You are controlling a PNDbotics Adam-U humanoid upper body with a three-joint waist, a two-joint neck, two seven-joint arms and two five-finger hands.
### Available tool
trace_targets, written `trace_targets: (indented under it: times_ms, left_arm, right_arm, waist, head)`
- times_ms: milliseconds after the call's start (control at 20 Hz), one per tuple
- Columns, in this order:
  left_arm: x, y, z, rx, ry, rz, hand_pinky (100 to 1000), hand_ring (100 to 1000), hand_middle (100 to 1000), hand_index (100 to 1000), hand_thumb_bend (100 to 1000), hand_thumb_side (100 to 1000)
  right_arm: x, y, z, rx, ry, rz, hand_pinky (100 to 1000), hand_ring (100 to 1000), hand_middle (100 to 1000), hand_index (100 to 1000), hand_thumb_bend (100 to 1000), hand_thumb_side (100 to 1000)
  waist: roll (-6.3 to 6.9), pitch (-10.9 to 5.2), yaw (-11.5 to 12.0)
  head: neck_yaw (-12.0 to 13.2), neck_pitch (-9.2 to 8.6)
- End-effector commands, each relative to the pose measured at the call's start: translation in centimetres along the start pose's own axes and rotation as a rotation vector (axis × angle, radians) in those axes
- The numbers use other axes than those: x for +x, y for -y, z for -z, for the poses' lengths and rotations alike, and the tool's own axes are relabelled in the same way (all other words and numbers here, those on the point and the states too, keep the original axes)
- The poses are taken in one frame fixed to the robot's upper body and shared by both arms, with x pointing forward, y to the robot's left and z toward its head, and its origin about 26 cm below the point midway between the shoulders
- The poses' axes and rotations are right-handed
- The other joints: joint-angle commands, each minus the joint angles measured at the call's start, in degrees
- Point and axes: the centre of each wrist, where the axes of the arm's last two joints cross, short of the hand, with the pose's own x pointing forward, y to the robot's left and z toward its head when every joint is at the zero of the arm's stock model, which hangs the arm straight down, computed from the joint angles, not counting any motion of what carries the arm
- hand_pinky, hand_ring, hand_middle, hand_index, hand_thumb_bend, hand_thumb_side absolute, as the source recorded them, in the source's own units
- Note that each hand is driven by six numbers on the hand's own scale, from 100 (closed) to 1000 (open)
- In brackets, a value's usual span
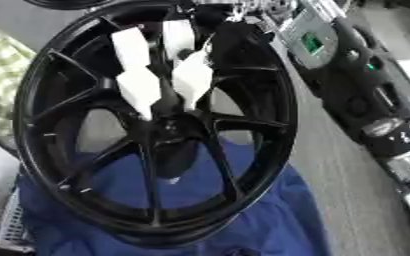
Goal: Pull the pin out of the wheel hub.
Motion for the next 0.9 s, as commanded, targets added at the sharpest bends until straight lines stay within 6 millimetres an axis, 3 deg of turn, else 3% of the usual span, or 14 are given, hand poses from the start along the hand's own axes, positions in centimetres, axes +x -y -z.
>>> trace_targets:
  times_ms: [50,350,500,600,650,700,900]
  left_arm:
    - [0.8,-0.5,0.3,0.011,0.030,0.014,725,632,592,785,100,606]
    - [0.8,-0.6,0.3,0.015,0.026,0.018,726,632,593,786,100,607]
    - [0.7,-0.6,0.3,0.018,0.024,0.019,726,632,593,786,100,606]
    - [0.7,-0.7,0.3,0.019,0.023,0.020,726,632,593,786,100,607]
    - [0.7,-0.7,0.3,0.020,0.023,0.020,726,632,594,786,100,606]
    - [0.7,-0.7,0.3,0.020,0.023,0.020,727,632,594,786,100,606]
    - [0.7,-0.7,0.3,0.024,0.025,0.019,727,631,594,786,100,606]
  right_arm:
    - [0.1,1.1,-0.6,-0.039,-0.007,0.006,865,743,388,622,108,344]
    - [0.6,1.6,-0.8,-0.065,0.003,0.047,842,696,346,536,100,304]
    - [1.0,2.1,-1.1,-0.078,0.018,0.070,839,683,336,511,100,336]
    - [1.2,2.5,-1.4,-0.083,0.028,0.091,838,672,330,505,100,311]
    - [1.3,2.7,-1.5,-0.084,0.034,0.102,839,668,329,503,100,378]
    - [1.3,3.0,-1.7,-0.088,0.039,0.113,840,666,327,502,100,306]
    - [1.3,4.6,-3.0,-0.107,0.054,0.163,852,657,320,496,100,333]
  waist:
    - [0.30,-0.96,0.10]
    - [0.26,-1.18,0.14]
    - [0.27,-1.34,0.18]
    - [0.28,-1.45,0.23]
    - [0.29,-1.50,0.24]
    - [0.29,-1.55,0.24]
    - [0.24,-1.68,0.25]
  head:
    - [-0.20,-0.18]
    - [-0.18,-0.02]
    - [-0.21,-0.05]
    - [-0.27,-0.15]
    - [-0.30,-0.20]
    - [-0.33,-0.24]
    - [-0.27,-0.21]
